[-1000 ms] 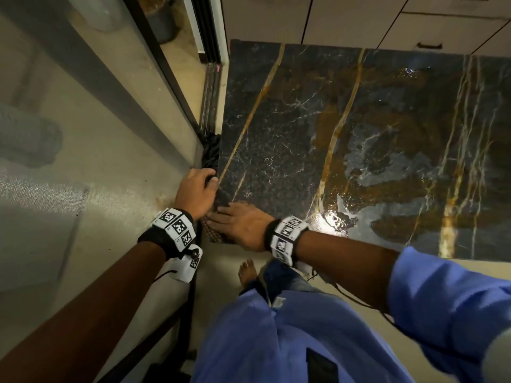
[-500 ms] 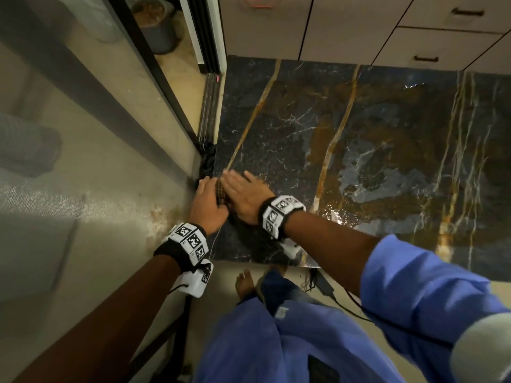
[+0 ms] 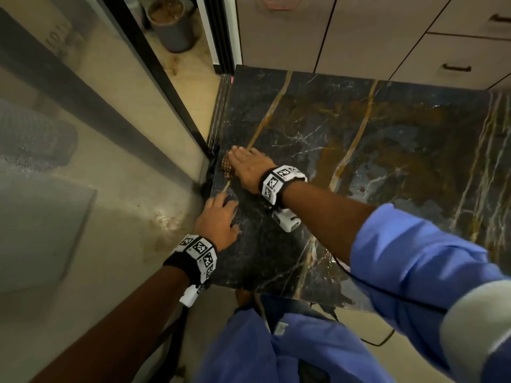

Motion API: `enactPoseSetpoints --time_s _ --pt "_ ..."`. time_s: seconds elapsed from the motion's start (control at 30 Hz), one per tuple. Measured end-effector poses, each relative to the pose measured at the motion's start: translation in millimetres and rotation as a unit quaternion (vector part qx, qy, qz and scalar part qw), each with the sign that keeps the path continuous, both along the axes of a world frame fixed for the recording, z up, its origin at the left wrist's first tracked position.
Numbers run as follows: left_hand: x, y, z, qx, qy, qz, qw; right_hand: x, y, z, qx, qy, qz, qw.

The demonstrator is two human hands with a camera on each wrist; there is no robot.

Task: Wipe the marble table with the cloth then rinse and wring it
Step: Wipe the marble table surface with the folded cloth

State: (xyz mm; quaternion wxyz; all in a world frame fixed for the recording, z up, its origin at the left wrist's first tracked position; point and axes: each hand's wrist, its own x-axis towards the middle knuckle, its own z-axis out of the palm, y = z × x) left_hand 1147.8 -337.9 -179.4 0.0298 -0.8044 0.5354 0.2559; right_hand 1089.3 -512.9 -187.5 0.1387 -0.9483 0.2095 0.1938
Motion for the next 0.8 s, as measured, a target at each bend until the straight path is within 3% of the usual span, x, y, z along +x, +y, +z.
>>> enactPoseSetpoints --time_s 0.1,0.2,0.37,0.5,0.67,0.8 --pt "2 -9 6 0.008 -0.011 0.007 1.000 -18 6 -4 0.009 -0.048 0.067 0.997" --pt "6 -17 9 0.010 0.006 0.011 1.000 -57 -14 -2 0.039 -0.071 0.069 0.994" --pt "8 -30 17 0.038 -0.004 -0.009 0.999 -55 -85 15 -0.032 -0.089 -0.061 0.994" --pt "9 -40 23 0.078 -0.030 -0.042 0.996 -8 -71 9 -0.025 -0.136 -0.125 0.983" --pt "15 -49 23 0.034 -0.030 -0.042 0.998 3 -22 -11 -0.015 -0.154 0.057 0.986" --pt "23 -56 15 -0.023 -0.019 -0.043 0.999 -19 -57 -16 0.002 -0.134 0.023 0.991"
